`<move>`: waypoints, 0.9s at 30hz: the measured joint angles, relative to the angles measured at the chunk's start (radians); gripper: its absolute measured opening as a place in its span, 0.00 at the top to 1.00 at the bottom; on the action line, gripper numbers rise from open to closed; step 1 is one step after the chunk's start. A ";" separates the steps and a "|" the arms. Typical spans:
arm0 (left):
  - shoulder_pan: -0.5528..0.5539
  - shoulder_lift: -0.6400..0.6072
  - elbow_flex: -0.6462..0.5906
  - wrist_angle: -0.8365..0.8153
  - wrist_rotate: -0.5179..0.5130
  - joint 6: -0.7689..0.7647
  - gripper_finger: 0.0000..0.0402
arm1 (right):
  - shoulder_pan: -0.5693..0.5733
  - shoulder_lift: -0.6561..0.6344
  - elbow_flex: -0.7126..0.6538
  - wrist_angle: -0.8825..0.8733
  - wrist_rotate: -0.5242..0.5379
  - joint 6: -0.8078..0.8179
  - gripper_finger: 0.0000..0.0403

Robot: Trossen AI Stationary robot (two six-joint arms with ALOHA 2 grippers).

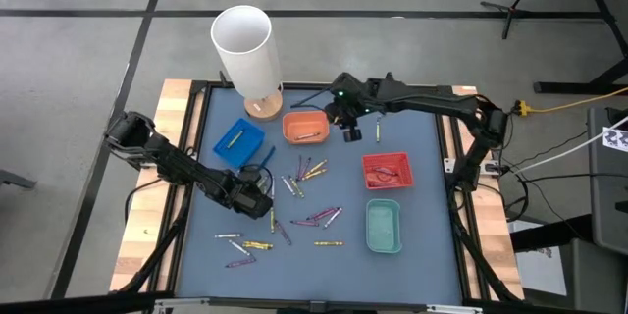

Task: Sort crayons
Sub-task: Put the green crayon into the dark blue bin

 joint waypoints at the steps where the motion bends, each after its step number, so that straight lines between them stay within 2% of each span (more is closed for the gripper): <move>1: 0.000 0.000 0.000 0.000 0.001 0.000 0.97 | -0.008 -0.013 0.000 -0.023 0.000 0.002 0.65; 15: 0.000 -0.034 0.046 -0.037 0.016 0.039 0.97 | -0.191 -0.077 0.000 -0.244 -0.027 0.164 0.65; 27: 0.029 -0.133 0.119 -0.094 -0.146 0.142 0.97 | -0.304 -0.077 -0.001 -0.331 -0.027 0.176 0.65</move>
